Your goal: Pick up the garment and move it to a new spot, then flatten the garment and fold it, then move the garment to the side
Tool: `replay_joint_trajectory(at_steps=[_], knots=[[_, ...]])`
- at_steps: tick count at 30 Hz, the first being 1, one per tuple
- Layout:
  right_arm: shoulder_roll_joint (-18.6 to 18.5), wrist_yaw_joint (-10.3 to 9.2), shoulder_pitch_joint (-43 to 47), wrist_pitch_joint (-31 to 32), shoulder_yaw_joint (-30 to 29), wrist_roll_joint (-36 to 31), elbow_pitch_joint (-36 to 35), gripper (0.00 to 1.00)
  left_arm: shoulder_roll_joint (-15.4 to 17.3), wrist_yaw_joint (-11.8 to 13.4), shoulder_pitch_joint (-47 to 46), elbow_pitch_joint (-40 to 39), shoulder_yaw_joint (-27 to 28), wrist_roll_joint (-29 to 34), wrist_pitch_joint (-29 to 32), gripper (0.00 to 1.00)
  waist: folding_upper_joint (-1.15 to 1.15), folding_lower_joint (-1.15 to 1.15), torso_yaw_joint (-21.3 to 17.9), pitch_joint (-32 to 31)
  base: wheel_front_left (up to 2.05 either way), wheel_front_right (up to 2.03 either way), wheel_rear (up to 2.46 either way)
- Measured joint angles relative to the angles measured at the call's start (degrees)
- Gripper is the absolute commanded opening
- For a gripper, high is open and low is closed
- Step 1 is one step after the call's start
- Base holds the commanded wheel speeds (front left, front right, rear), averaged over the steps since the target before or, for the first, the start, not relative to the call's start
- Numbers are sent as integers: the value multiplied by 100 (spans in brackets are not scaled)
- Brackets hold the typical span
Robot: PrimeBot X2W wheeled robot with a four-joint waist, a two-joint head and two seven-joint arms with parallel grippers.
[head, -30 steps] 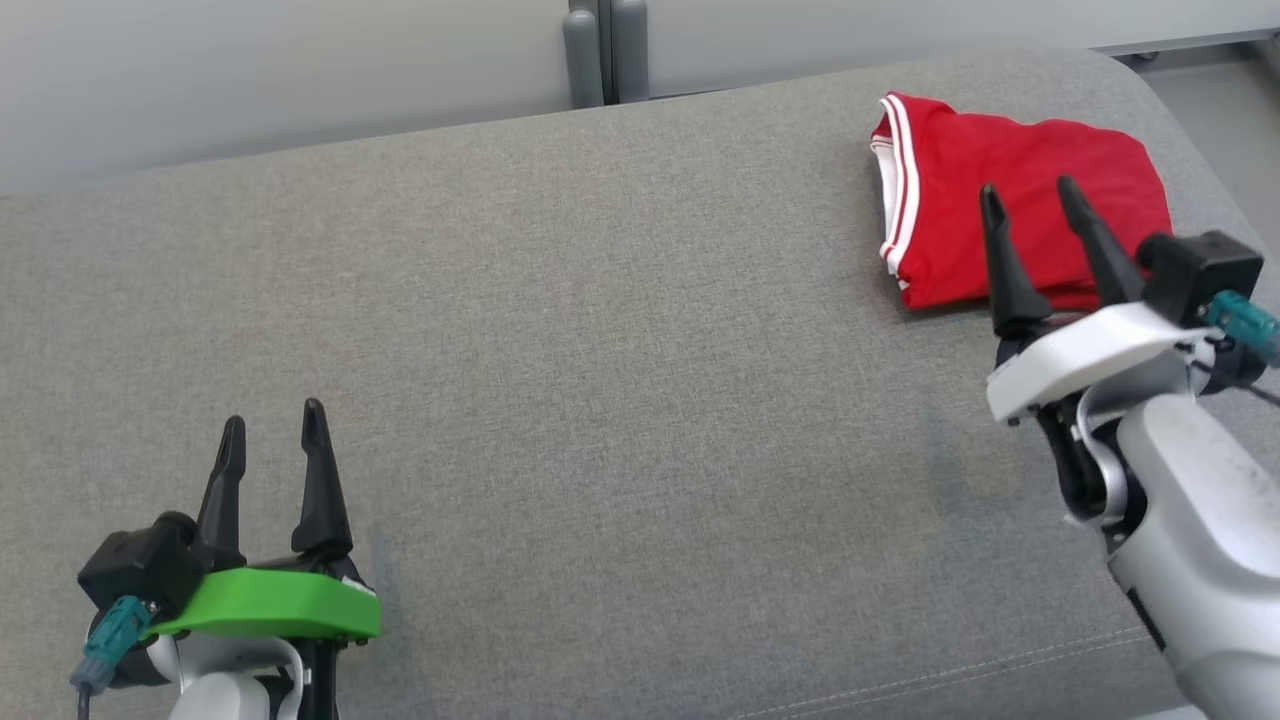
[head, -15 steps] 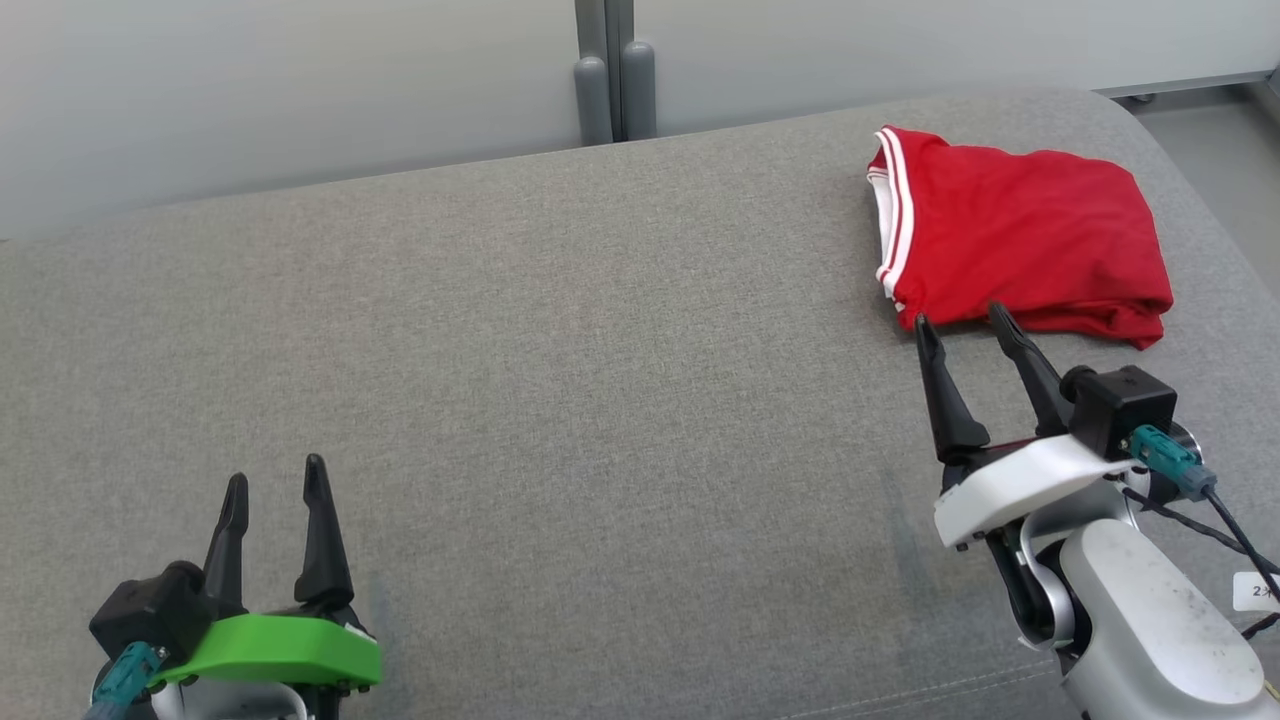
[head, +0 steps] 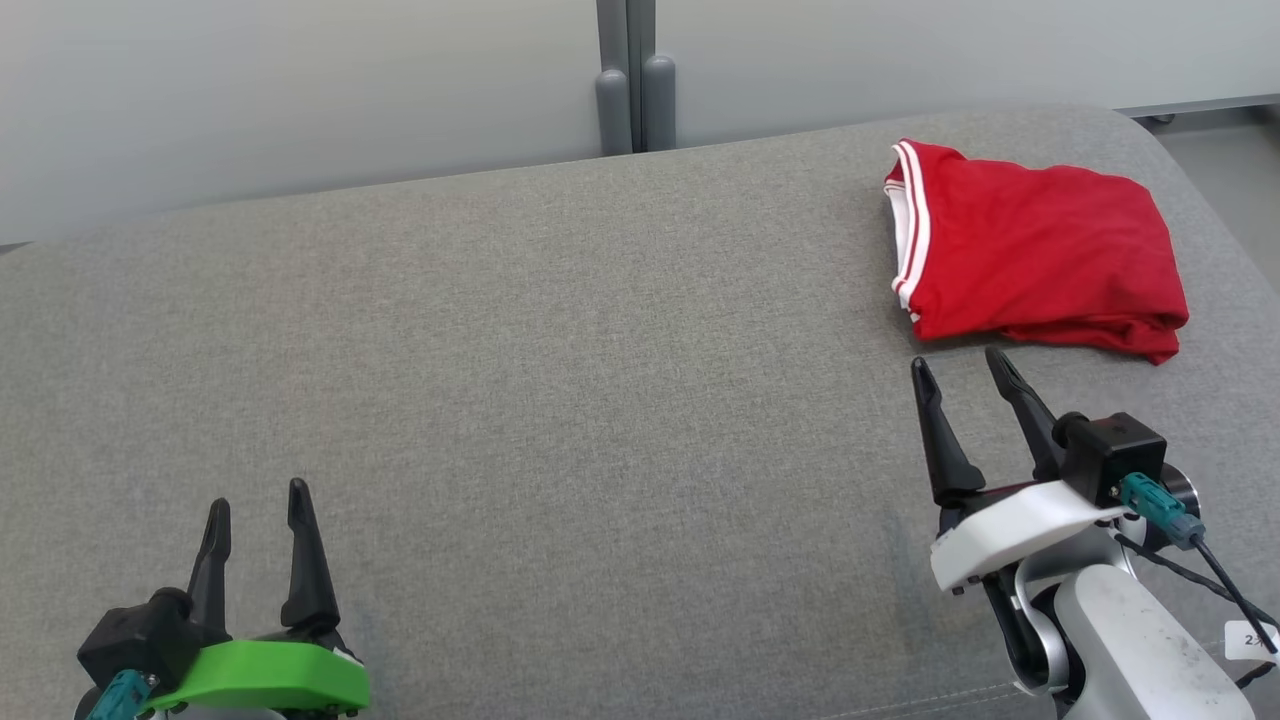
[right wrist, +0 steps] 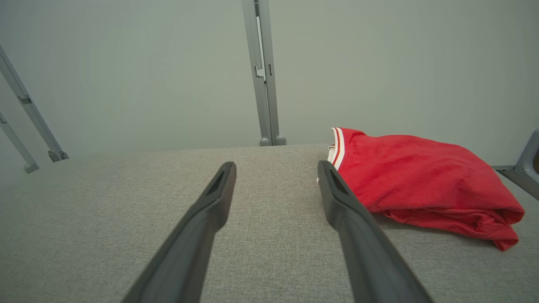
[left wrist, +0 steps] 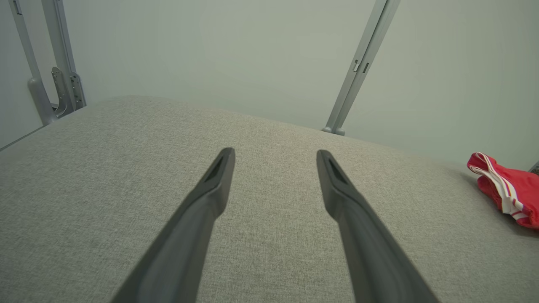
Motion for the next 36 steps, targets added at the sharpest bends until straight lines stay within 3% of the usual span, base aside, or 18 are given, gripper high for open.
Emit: replay_joint_trajectory(at_steps=[24,25,36], knots=[[190,0,210,0,-236,-307,-221,100,-8,44,25,-175,-19,208,0,100,0,0,108,102,0,0,0],[192,0,216,0,-248,-308,-230,0,-8,44,25,-176,-26,210,0,0,0,0,109,107,0,0,0],[320,62,569,10,-190,-101,55,0,-71,37,47,187,-103,12,27,0,0,0,124,104,0,0,0]])
